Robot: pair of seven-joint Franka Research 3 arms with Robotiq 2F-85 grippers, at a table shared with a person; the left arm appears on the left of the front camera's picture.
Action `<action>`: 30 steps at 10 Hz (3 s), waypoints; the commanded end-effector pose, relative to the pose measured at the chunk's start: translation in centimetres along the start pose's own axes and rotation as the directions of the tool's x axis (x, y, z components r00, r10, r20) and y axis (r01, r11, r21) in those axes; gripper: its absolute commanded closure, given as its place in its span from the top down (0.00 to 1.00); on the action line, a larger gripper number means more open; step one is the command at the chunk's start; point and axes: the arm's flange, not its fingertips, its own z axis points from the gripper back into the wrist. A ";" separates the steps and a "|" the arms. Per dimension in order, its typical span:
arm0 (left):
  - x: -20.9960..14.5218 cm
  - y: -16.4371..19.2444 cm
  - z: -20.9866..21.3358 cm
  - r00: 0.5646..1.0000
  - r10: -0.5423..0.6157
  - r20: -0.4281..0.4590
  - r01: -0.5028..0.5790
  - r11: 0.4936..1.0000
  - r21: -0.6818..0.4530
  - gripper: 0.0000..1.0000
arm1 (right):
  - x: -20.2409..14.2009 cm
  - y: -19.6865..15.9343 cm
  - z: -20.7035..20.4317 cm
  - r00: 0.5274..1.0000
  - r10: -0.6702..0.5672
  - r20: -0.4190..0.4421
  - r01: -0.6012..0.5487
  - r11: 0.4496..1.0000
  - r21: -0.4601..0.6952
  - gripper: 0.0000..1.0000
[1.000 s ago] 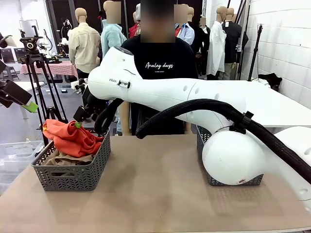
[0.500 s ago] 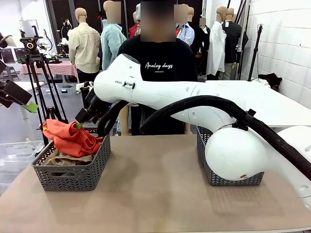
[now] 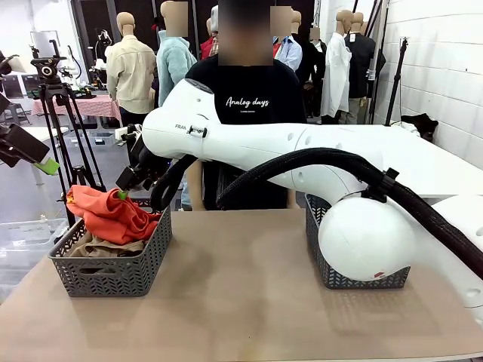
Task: Sort the tops and bottoms.
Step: Sort the clothes according to human instructions.
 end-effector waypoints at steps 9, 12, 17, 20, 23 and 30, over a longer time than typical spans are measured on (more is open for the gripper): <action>0.0 0.0 0.1 1.000 0.002 0.004 -0.002 1.000 -0.013 1.00 | 0.1 0.2 0.3 1.000 -0.014 -0.024 0.014 1.000 -0.021 1.00; 0.0 0.0 0.1 1.000 0.002 0.004 -0.002 1.000 -0.013 1.00 | 0.1 0.2 0.3 1.000 -0.014 -0.024 0.014 1.000 -0.021 1.00; 0.0 0.0 0.1 1.000 0.002 0.004 -0.002 1.000 -0.013 1.00 | 0.1 0.2 0.3 1.000 -0.014 -0.024 0.014 1.000 -0.021 1.00; 0.0 0.0 0.1 1.000 0.002 0.004 -0.002 1.000 -0.013 1.00 | -0.2 0.2 1.1 0.999 0.004 -0.032 -0.005 1.000 -0.028 1.00; 0.0 0.0 0.1 1.000 0.002 0.004 -0.002 1.000 -0.013 1.00 | -2.0 1.1 6.1 0.995 -0.046 -0.089 0.032 0.989 -0.145 1.00; 0.0 0.0 0.1 1.000 0.002 0.004 -0.002 1.000 -0.013 1.00 | -19.9 6.3 25.9 0.859 -0.510 -0.042 0.456 0.799 -0.393 1.00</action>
